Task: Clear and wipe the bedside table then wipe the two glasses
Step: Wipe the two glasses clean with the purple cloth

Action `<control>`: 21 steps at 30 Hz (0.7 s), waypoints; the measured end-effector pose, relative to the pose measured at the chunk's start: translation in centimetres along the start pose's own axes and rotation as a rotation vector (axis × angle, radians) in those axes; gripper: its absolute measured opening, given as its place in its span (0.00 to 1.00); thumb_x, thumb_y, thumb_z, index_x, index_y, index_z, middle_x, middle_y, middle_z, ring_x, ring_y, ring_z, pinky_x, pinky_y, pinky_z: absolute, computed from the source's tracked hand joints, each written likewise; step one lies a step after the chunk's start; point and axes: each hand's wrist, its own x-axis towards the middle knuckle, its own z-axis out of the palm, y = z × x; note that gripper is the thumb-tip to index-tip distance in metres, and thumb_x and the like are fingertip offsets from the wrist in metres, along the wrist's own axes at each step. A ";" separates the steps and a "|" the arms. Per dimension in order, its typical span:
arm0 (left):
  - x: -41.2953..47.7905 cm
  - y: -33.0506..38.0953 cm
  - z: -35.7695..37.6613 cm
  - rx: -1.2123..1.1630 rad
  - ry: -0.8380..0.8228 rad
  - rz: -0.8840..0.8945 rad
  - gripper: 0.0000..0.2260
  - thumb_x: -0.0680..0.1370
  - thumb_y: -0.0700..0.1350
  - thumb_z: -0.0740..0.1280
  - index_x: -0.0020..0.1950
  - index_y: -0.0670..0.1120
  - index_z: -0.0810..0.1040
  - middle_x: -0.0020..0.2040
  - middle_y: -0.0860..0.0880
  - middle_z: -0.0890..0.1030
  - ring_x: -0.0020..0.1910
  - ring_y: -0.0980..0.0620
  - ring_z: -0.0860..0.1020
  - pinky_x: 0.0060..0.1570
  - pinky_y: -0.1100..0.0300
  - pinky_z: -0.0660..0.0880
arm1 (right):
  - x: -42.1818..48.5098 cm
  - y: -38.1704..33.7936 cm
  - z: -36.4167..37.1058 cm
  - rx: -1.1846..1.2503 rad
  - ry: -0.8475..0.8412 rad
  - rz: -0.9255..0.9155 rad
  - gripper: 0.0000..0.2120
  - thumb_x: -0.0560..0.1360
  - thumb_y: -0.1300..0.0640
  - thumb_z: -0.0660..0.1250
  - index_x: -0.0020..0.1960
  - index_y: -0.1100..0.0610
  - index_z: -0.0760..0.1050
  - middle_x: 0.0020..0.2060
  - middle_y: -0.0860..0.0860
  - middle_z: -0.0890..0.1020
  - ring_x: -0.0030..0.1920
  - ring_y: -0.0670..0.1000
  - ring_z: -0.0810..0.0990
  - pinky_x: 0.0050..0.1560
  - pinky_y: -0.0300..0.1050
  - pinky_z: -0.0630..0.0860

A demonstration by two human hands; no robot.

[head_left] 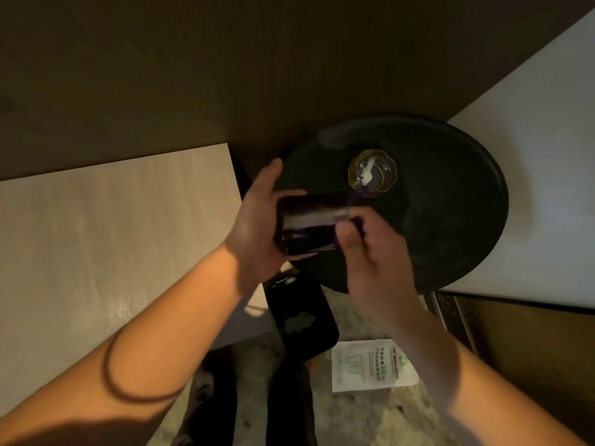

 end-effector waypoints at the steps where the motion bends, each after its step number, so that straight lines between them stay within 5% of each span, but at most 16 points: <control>1: -0.2 0.8 -0.6 -0.018 -0.001 -0.110 0.29 0.80 0.68 0.59 0.65 0.47 0.81 0.53 0.43 0.88 0.56 0.41 0.85 0.61 0.44 0.78 | -0.2 0.3 0.4 -0.118 -0.024 -0.143 0.11 0.84 0.55 0.60 0.56 0.60 0.79 0.44 0.45 0.84 0.44 0.39 0.83 0.43 0.29 0.75; 5: -0.5 1.5 -1.5 0.028 0.169 -0.106 0.19 0.83 0.58 0.63 0.64 0.46 0.79 0.49 0.42 0.86 0.45 0.42 0.84 0.48 0.46 0.80 | 0.1 0.6 2.1 -0.253 -0.077 -0.317 0.16 0.83 0.53 0.59 0.60 0.62 0.80 0.51 0.52 0.86 0.50 0.48 0.83 0.51 0.36 0.77; 8: -0.4 0.9 -0.8 0.075 0.370 0.111 0.11 0.84 0.50 0.62 0.54 0.46 0.80 0.46 0.43 0.85 0.43 0.43 0.85 0.46 0.47 0.82 | 0.8 -0.3 3.0 -0.107 0.003 -0.187 0.15 0.84 0.53 0.58 0.57 0.62 0.79 0.43 0.52 0.85 0.40 0.47 0.83 0.38 0.38 0.78; 10: -0.2 0.1 -0.7 0.195 0.498 0.348 0.11 0.84 0.47 0.61 0.51 0.45 0.81 0.46 0.45 0.84 0.46 0.48 0.84 0.45 0.50 0.81 | 1.4 -1.2 3.4 -0.011 -0.015 -0.020 0.13 0.85 0.54 0.58 0.56 0.61 0.79 0.40 0.50 0.84 0.40 0.46 0.82 0.39 0.39 0.79; 12: -0.3 -1.6 -0.9 0.471 0.595 0.741 0.11 0.86 0.46 0.59 0.53 0.44 0.80 0.45 0.47 0.81 0.44 0.56 0.82 0.43 0.59 0.77 | 2.5 -2.3 3.0 0.263 -0.074 0.284 0.14 0.86 0.55 0.57 0.56 0.60 0.80 0.45 0.54 0.85 0.48 0.48 0.85 0.51 0.43 0.82; 14: 0.0 -3.1 -2.0 0.796 0.582 1.147 0.12 0.85 0.44 0.57 0.57 0.41 0.79 0.51 0.44 0.81 0.49 0.50 0.80 0.46 0.58 0.76 | 3.7 -3.4 2.0 0.719 -0.134 0.627 0.15 0.86 0.55 0.57 0.56 0.61 0.81 0.51 0.59 0.87 0.55 0.56 0.86 0.59 0.52 0.82; 16: 0.6 -3.7 -3.7 0.964 0.476 1.348 0.14 0.85 0.43 0.58 0.59 0.35 0.78 0.54 0.39 0.80 0.52 0.43 0.80 0.50 0.50 0.78 | 4.6 -3.9 1.4 0.887 -0.181 0.783 0.14 0.86 0.56 0.59 0.55 0.61 0.82 0.50 0.58 0.88 0.54 0.56 0.86 0.59 0.53 0.82; 18: 0.2 -2.9 -4.4 0.796 0.313 1.202 0.16 0.85 0.47 0.58 0.66 0.39 0.76 0.58 0.41 0.79 0.55 0.43 0.81 0.52 0.46 0.80 | 4.6 -3.8 2.1 0.813 -0.174 0.747 0.14 0.86 0.55 0.60 0.57 0.61 0.81 0.52 0.58 0.88 0.55 0.56 0.87 0.62 0.56 0.81; 21: -1.5 -0.2 -4.1 0.153 0.198 0.534 0.20 0.84 0.56 0.61 0.72 0.48 0.75 0.60 0.47 0.82 0.55 0.51 0.84 0.52 0.53 0.82 | 3.3 -3.6 4.2 0.384 -0.077 0.384 0.13 0.86 0.55 0.59 0.55 0.58 0.81 0.50 0.53 0.86 0.52 0.48 0.85 0.57 0.45 0.82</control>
